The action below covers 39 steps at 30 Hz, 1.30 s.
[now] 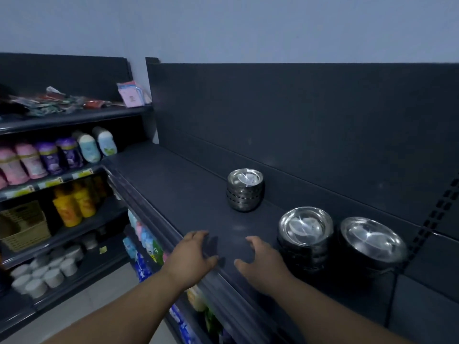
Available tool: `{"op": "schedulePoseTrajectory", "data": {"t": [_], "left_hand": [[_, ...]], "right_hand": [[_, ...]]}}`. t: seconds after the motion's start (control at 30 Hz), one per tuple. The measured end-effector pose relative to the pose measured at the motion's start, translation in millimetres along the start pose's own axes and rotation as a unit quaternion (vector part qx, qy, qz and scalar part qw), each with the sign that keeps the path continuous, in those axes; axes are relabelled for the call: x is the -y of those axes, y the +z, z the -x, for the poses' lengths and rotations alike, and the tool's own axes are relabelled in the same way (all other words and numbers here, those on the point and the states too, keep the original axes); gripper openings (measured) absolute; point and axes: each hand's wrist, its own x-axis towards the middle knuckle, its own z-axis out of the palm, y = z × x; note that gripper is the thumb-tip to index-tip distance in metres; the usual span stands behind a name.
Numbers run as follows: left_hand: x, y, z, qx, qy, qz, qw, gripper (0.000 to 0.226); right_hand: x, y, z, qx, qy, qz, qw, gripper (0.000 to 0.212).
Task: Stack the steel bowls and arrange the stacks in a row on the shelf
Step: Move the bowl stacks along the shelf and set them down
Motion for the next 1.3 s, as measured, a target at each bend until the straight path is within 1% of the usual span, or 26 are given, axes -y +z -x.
{"op": "schedulePoseTrajectory", "data": {"t": [0.1, 0.23, 0.33, 0.5, 0.57, 0.73, 0.9, 1.03, 1.07, 1.13, 1.23, 1.3], "left_hand": [[25.8, -11.5, -55.8, 0.028, 0.03, 0.006, 0.999, 0.075], [52.3, -32.5, -126.2, 0.058, 0.065, 0.004, 0.996, 0.073], [58.9, -42.6, -168.3, 0.079, 0.096, 0.004, 0.992, 0.075], [57.7, -39.9, -216.3, 0.104, 0.125, 0.023, 0.987, 0.079], [54.6, -36.3, -230.3, 0.116, 0.131, 0.038, 0.984, 0.08], [42.2, -24.7, -254.5, 0.143, 0.142, 0.069, 0.977, 0.085], [35.7, -13.2, -266.5, 0.206, 0.13, 0.136, 0.96, 0.092], [32.0, -8.1, -267.5, 0.241, 0.14, 0.206, 0.938, 0.089], [32.2, -8.2, -267.3, 0.245, 0.142, 0.221, 0.933, 0.088], [34.5, -9.1, -266.3, 0.26, 0.147, 0.244, 0.923, 0.087], [40.4, -14.9, -261.9, 0.289, 0.162, 0.272, 0.904, 0.087], [44.9, -19.2, -258.2, 0.313, 0.174, 0.29, 0.888, 0.082]], "right_hand": [[11.6, 6.8, -39.3, -0.037, 0.041, 0.014, 0.998, 0.065], [28.2, 4.5, -86.3, -0.078, 0.11, 0.028, 0.991, 0.072], [36.1, 0.4, -112.5, -0.107, 0.151, 0.02, 0.982, 0.077], [35.4, -5.3, -146.7, -0.153, 0.195, 0.003, 0.969, 0.083], [32.4, -7.7, -157.9, -0.163, 0.195, -0.001, 0.967, 0.082], [22.0, -9.4, -176.8, -0.156, 0.186, -0.015, 0.97, 0.071], [8.9, -4.5, -184.8, -0.144, 0.173, -0.068, 0.972, 0.084], [6.1, 4.5, -183.5, -0.158, 0.161, -0.152, 0.962, 0.096], [6.8, 8.1, -182.2, -0.164, 0.158, -0.177, 0.957, 0.095], [12.5, 15.7, -178.5, -0.181, 0.155, -0.215, 0.947, 0.085], [25.9, 27.2, -169.1, -0.219, 0.167, -0.233, 0.933, 0.072], [35.1, 36.1, -160.3, -0.251, 0.182, -0.235, 0.921, 0.076]]}}
